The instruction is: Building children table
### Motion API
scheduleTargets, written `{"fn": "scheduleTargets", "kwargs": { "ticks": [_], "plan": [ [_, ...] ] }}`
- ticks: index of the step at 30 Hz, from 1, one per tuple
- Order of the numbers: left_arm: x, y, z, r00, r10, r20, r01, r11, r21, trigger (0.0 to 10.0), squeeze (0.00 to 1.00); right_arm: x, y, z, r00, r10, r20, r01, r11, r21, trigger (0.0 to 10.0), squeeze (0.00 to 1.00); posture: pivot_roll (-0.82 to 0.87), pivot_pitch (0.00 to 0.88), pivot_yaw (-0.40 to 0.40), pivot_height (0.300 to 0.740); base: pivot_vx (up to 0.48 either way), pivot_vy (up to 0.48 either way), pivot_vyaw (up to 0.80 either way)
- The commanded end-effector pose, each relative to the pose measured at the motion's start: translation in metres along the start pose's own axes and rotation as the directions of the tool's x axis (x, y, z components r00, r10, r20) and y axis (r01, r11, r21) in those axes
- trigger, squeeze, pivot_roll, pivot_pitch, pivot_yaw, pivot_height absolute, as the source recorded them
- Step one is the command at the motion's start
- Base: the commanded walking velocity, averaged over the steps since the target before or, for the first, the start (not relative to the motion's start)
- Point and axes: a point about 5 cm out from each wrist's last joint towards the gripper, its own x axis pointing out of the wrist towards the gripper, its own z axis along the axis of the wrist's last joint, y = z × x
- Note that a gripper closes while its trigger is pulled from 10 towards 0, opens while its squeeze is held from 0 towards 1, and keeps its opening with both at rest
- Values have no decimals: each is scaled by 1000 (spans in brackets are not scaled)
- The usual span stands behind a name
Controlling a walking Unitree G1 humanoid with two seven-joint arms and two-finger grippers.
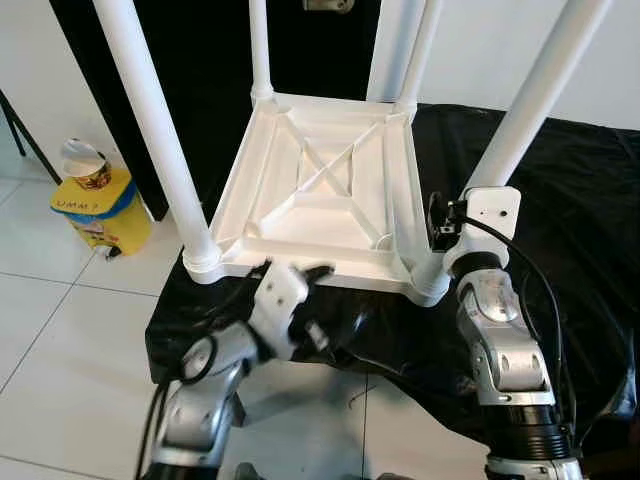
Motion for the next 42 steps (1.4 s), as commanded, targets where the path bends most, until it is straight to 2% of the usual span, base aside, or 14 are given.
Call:
{"fn": "scheduleTargets", "kwargs": {
  "ticks": [1,10,11,16,21,26,28,31,34,36,38,39,40,42],
  "plan": [
    [-13,-13,-4,979,-189,-70,189,982,-10,10000,0,-4,-3,-3,999,-11,-39,15,995,102,10000,0,3,48,-73,740,0,0,0],
    [-43,1,-25,961,-131,-245,129,991,-25,10000,0,-8,-9,-3,997,-18,-71,34,971,237,10000,0,2,55,-64,740,0,0,0],
    [-57,16,-31,950,-71,-303,69,997,-17,10000,0,-9,-12,-3,997,-4,-73,27,951,309,10000,0,-2,59,-59,740,0,0,0],
    [-70,28,-34,937,-17,-350,18,1000,0,10000,0,-9,-12,-1,998,22,-65,3,930,367,10000,0,-2,60,-59,740,0,0,0],
    [-96,55,-37,894,131,-429,-108,991,77,10000,0,-9,-21,1,997,57,-43,-23,822,569,10000,0,-3,68,-61,740,0,0,0],
    [-104,65,-40,864,194,-465,-169,981,94,10000,0,-11,-27,-1,997,61,-37,-25,777,629,10000,0,-5,69,-58,740,0,0,0],
    [-110,73,-44,838,239,-491,-211,971,112,10000,0,-12,-30,-1,997,66,-27,-28,716,697,10000,0,-10,71,-57,740,0,0,0],
    [-115,80,-47,816,279,-506,-253,960,120,10000,0,-13,-31,0,997,69,-18,-35,693,720,10000,0,-15,71,-54,740,0,0,0],
    [-133,108,-55,721,417,-554,-391,904,171,10000,0,-18,-40,-2,997,75,-6,-39,583,811,10000,0,-25,73,-43,740,0,0,0],
    [-133,108,-55,721,417,-554,-391,904,171,10000,0,-18,-40,-2,997,75,-6,-39,583,811,10000,0,-25,73,-43,740,0,0,0],
    [-137,116,-57,692,453,-562,-429,884,185,10000,0,-20,-41,-4,997,75,-6,-37,553,833,10000,0,-26,73,-41,740,0,0,0],
    [-140,128,-59,645,508,-571,-485,849,207,10000,0,-21,-43,-4,997,75,0,-38,515,856,10000,0,-30,72,-35,740,0,0,0],
    [-140,128,-59,645,508,-571,-485,849,207,10000,0,-21,-43,-4,997,75,0,-38,515,856,10000,0,-30,72,-35,740,0,0,0],
    [-139,156,-56,540,642,-545,-616,742,264,10000,0,-24,-47,-9,998,69,-3,-29,456,889,10000,0,-33,68,-26,740,0,0,0]
  ]
}}
